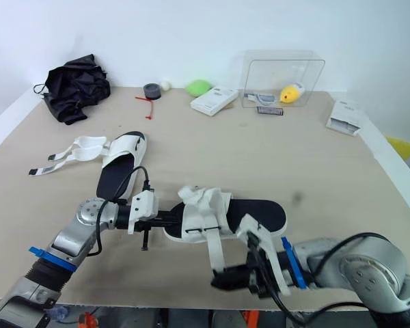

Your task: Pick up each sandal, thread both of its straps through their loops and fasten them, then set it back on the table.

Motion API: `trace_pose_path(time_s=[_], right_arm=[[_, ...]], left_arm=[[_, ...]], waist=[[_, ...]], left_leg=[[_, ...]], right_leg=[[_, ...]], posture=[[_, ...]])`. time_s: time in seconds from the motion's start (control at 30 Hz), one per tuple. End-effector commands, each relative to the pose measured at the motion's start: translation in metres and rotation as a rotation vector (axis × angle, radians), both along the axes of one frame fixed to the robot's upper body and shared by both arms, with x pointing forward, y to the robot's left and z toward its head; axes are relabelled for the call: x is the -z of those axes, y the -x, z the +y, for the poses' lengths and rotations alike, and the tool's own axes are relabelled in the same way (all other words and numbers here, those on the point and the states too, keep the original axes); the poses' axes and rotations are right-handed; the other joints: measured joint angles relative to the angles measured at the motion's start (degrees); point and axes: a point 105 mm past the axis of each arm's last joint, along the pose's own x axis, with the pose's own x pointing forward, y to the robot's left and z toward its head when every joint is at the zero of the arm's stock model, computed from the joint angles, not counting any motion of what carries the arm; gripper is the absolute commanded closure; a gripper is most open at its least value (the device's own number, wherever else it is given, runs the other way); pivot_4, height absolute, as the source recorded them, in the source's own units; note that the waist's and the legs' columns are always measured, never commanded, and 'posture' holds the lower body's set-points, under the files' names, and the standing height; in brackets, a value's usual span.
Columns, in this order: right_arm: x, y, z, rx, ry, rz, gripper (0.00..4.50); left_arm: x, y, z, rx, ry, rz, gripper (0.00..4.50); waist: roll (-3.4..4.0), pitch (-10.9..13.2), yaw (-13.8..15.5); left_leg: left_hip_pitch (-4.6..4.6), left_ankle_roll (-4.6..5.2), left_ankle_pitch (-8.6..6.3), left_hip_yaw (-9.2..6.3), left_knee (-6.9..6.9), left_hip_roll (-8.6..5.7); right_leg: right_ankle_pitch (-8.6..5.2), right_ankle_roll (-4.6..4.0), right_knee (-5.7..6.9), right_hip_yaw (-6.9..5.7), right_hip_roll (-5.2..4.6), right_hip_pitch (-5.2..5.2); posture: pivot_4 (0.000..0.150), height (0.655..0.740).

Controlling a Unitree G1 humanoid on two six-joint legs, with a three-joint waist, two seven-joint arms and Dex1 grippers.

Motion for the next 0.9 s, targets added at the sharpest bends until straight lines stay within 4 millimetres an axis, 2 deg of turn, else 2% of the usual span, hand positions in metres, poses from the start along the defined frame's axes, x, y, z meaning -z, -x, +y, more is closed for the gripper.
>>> trace_pose_path(time_s=[0.03,0.2,0.33,0.4,0.53,0.57,0.73,0.9], right_arm=[[-0.005,0.010,0.001,-0.068,-0.033,-0.022,4.47],[-0.040,0.022,-0.002,-0.170,-0.179,-0.057,4.47],[-0.053,0.017,-0.004,-0.171,-0.220,-0.113,4.47],[-0.058,-0.006,-0.003,-0.081,-0.232,-0.196,4.47],[-0.060,-0.071,0.003,0.146,-0.180,-0.375,4.47],[-0.064,-0.079,0.005,0.166,-0.189,-0.389,4.47],[-0.088,-0.099,0.019,0.158,-0.253,-0.445,4.47],[-0.100,-0.111,0.022,0.169,-0.280,-0.473,4.47]], left_arm=[[0.042,0.011,0.013,-0.024,-0.129,0.140,4.50],[0.042,0.011,0.014,-0.027,-0.130,0.144,4.50],[0.042,0.011,0.014,-0.027,-0.130,0.146,4.50],[0.042,0.011,0.013,-0.026,-0.129,0.145,4.50],[0.043,0.011,0.012,-0.017,-0.129,0.146,4.50],[0.043,0.011,0.011,-0.016,-0.129,0.146,4.50],[0.042,0.009,0.011,-0.010,-0.132,0.143,4.50],[0.041,0.009,0.010,-0.009,-0.129,0.143,4.50]], waist=[[0.00,0.01,-0.03],[-0.04,0.04,-0.03],[-0.05,0.04,0.00],[-0.06,0.05,-0.02],[-0.13,0.10,-0.11],[-0.13,0.12,-0.07],[-0.05,0.11,-0.03],[-0.04,0.11,-0.01]], left_leg=[[0.01,-0.01,0.01,0.00,0.02,0.01],[0.18,-0.03,0.04,0.02,0.04,0.10],[0.17,-0.04,0.03,0.00,0.02,0.08],[0.15,-0.05,0.03,-0.02,0.02,0.08],[0.22,-0.11,0.08,0.03,0.06,0.09],[0.24,-0.14,0.13,0.03,0.05,0.10],[0.10,-0.15,0.14,0.04,0.01,0.07],[0.03,-0.12,0.11,-0.01,0.00,0.05]], right_leg=[[-0.11,0.23,0.00,0.00,0.00,0.00],[-0.04,0.21,0.01,0.01,0.10,0.10],[-0.10,0.22,0.00,0.00,0.10,0.11],[-0.11,0.21,0.00,-0.01,0.10,0.12],[0.04,0.20,0.00,0.07,0.12,0.13],[0.07,0.19,0.00,0.08,0.13,0.12],[0.19,-0.12,0.01,0.06,0.07,0.04],[0.18,-0.16,0.01,0.01,0.04,0.02]], posture=[[0.150,0.7400],[0.150,0.7400],[0.150,0.7400],[0.150,0.7400],[0.150,0.7400],[0.150,0.7400],[0.150,0.7400],[0.150,0.7400]])
